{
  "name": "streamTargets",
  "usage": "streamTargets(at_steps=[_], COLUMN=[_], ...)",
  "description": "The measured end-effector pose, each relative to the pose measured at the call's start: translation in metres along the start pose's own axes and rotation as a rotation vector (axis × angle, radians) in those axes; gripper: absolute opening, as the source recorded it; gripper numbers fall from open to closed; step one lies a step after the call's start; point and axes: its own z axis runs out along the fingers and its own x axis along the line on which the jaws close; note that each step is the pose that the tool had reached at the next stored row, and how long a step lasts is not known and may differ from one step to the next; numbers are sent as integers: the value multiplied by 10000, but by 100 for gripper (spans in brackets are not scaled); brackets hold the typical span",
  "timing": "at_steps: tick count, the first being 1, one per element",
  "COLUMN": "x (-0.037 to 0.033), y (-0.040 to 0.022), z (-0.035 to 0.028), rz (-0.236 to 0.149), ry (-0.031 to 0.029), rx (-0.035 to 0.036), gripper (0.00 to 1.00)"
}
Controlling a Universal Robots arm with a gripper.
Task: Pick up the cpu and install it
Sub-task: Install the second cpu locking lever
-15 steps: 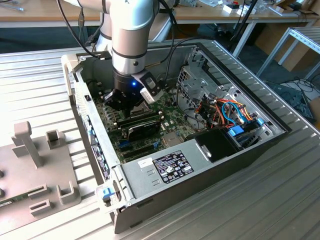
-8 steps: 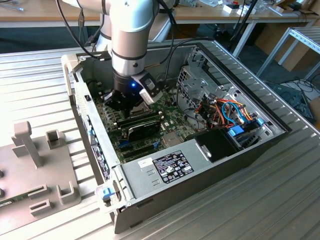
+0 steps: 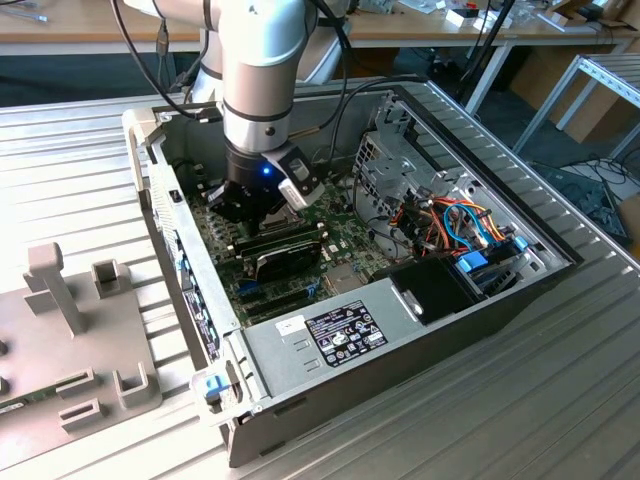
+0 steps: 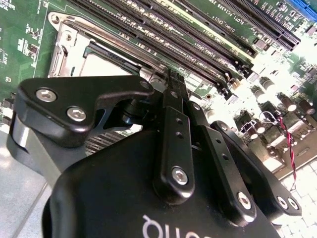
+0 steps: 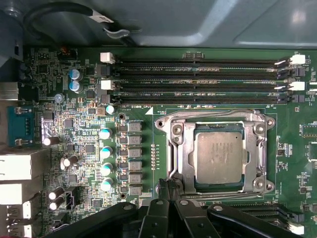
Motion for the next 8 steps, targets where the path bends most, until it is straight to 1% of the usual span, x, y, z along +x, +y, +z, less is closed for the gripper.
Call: streamTargets(at_steps=[8], x=[5], y=[-1], z=[53], rz=[0], ry=[3], rx=[2], gripper=[11])
